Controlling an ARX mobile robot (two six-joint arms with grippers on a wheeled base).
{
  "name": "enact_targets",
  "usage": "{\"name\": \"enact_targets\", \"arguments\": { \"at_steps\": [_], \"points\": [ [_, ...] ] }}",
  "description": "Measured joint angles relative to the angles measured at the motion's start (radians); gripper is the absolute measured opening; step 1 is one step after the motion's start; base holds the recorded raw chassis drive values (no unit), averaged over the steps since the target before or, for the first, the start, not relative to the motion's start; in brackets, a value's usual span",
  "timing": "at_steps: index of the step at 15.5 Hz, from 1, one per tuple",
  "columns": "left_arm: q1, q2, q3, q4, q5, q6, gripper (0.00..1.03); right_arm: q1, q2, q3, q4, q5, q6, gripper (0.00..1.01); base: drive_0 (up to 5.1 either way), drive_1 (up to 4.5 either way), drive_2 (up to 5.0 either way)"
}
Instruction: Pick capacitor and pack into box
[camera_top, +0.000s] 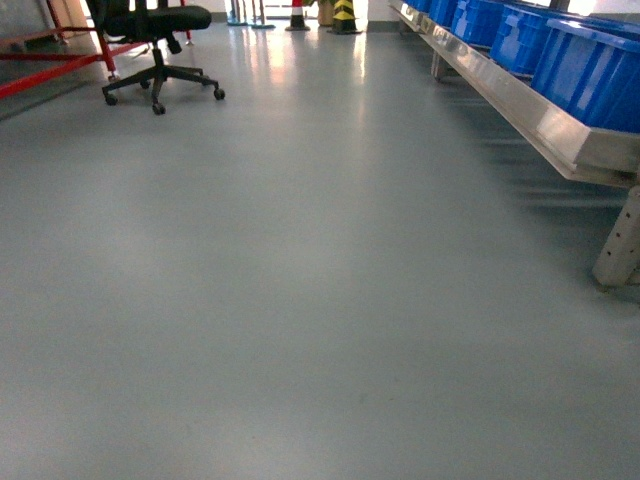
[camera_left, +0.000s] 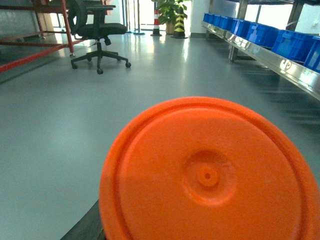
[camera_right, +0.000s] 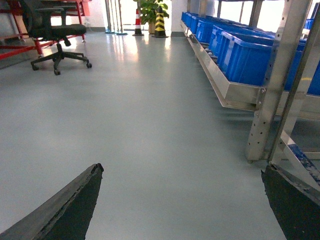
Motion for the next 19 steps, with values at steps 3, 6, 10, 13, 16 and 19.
{"name": "enact_targets", "arguments": {
  "at_steps": [3,6,10,13,16,19],
  "points": [
    [0.0,0.0,0.0,0.0,0.0,0.0,0.44,0.0,0.0,0.0,0.003,0.0,0.0,0.98,-5.1,2.37,2.4],
    [0.0,0.0,0.0,0.0,0.0,0.0,0.44,0.0,0.0,0.0,0.0,0.0,0.0,0.98,-5.0,2.38,2.4],
    [0.0,0.0,0.0,0.005,0.001,0.0,0.44,0.0,0.0,0.0,-0.001,0.0,0.0,0.98,-4.9,2.45,2.5],
    [0.0,0.0,0.0,0.0,0.0,0.0,0.44,0.0,0.0,0.0,0.0,0.0,0.0,0.98,-4.9,2.47,2.5],
    [0.0,0.0,0.0,0.002,0.0,0.0,0.44,0.0,0.0,0.0,0.003,0.0,0.0,0.98,-4.9,2.47,2.5],
    [0.0,0.0,0.0,0.0,0.0,0.0,0.44,0.0,0.0,0.0,0.001,0.0,0.0,0.98,-5.0,2.38,2.4]
  ]
}}
